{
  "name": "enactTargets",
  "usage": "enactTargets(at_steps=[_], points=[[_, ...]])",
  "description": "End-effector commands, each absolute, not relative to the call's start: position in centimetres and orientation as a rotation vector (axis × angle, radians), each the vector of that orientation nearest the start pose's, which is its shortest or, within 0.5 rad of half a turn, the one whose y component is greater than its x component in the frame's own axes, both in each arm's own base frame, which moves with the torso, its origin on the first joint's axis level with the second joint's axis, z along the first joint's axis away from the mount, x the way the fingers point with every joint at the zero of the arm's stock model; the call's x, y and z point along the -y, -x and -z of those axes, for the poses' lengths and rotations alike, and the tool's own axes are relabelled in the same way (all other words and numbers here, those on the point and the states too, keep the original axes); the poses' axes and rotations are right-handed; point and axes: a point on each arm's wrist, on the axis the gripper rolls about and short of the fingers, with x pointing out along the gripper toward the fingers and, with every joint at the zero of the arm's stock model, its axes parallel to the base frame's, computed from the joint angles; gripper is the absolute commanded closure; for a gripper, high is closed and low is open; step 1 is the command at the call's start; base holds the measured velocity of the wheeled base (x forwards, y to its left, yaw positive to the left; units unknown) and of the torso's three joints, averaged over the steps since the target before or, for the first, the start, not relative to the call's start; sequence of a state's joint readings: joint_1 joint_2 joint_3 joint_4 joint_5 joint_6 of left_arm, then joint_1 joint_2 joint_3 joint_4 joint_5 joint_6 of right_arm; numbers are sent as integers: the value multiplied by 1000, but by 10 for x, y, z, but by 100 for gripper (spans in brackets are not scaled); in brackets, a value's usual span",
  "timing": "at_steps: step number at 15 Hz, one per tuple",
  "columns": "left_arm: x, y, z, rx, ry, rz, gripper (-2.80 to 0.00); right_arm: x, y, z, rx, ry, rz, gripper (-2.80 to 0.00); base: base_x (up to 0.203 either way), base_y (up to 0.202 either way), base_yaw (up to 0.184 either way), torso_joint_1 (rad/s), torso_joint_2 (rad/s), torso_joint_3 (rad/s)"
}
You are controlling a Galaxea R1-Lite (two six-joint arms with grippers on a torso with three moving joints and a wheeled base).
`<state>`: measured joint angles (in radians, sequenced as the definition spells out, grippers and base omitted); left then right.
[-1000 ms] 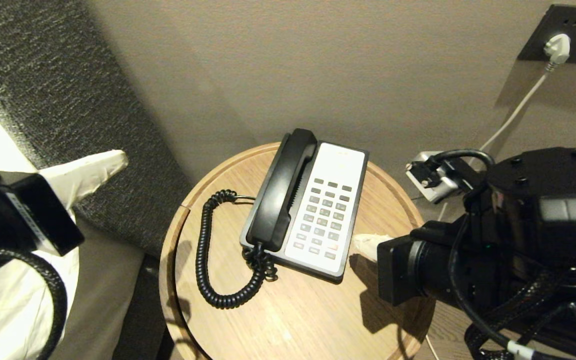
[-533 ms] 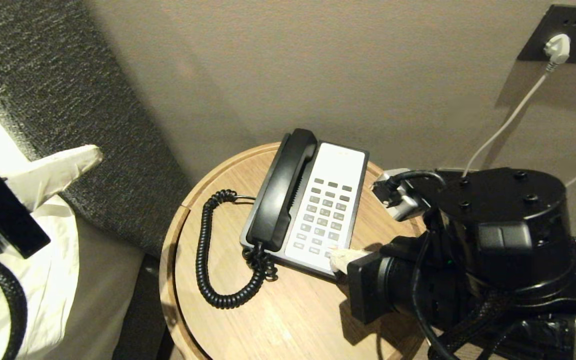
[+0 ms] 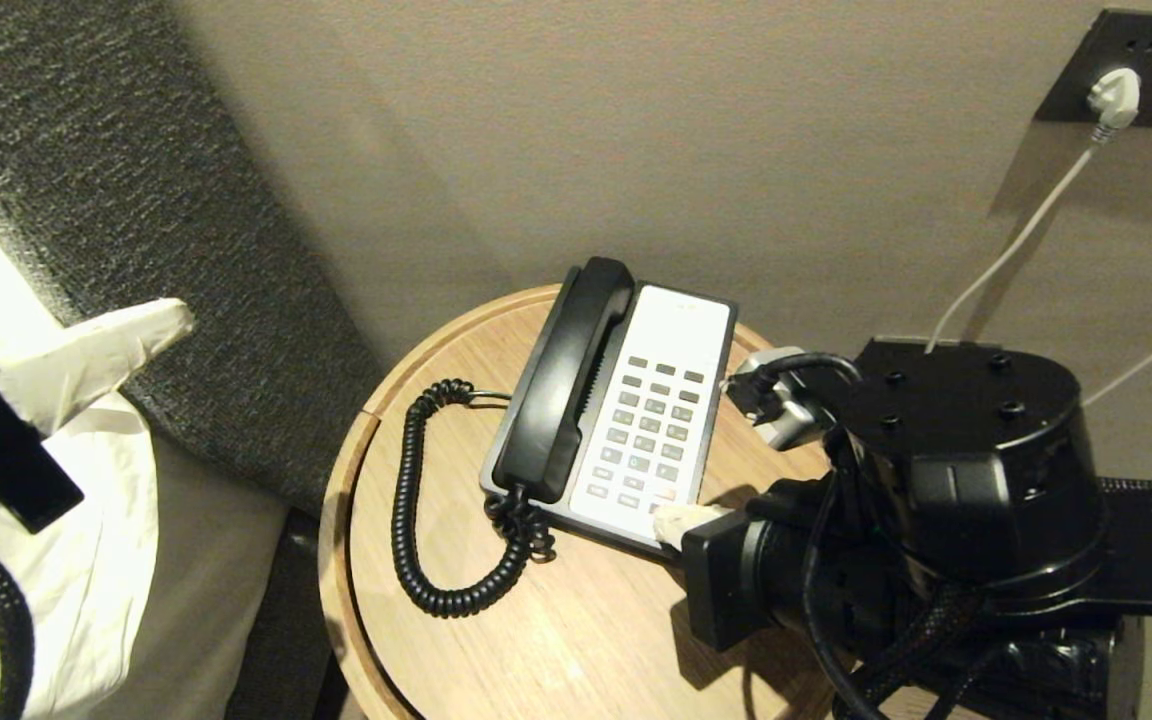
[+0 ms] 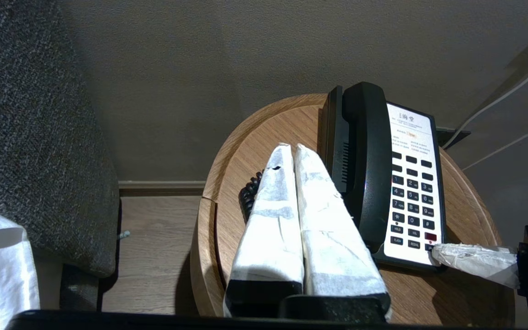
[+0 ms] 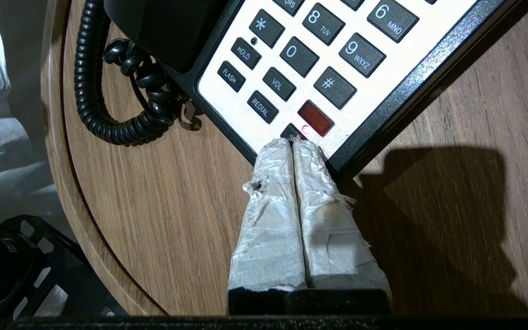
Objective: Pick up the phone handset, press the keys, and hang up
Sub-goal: End the call using the dial pad
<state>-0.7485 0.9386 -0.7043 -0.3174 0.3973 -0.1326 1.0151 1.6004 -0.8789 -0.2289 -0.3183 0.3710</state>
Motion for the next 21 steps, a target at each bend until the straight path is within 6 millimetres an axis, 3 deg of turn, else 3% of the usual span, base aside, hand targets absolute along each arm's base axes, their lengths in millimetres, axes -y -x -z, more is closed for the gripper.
enactTargets(at_steps=[1, 17, 21], points=[[69, -87, -282, 46, 177, 352, 0, -233, -153, -194, -510, -44, -595, 0, 0, 0, 0, 0, 0, 0], [65, -82, -275, 39, 174, 354, 0, -233, -162, -191, -511, -38, -566, 0, 0, 0, 0, 0, 0, 0], [62, -80, -268, 27, 166, 353, 0, -227, -159, -202, -480, -65, -570, 0, 0, 0, 0, 0, 0, 0]])
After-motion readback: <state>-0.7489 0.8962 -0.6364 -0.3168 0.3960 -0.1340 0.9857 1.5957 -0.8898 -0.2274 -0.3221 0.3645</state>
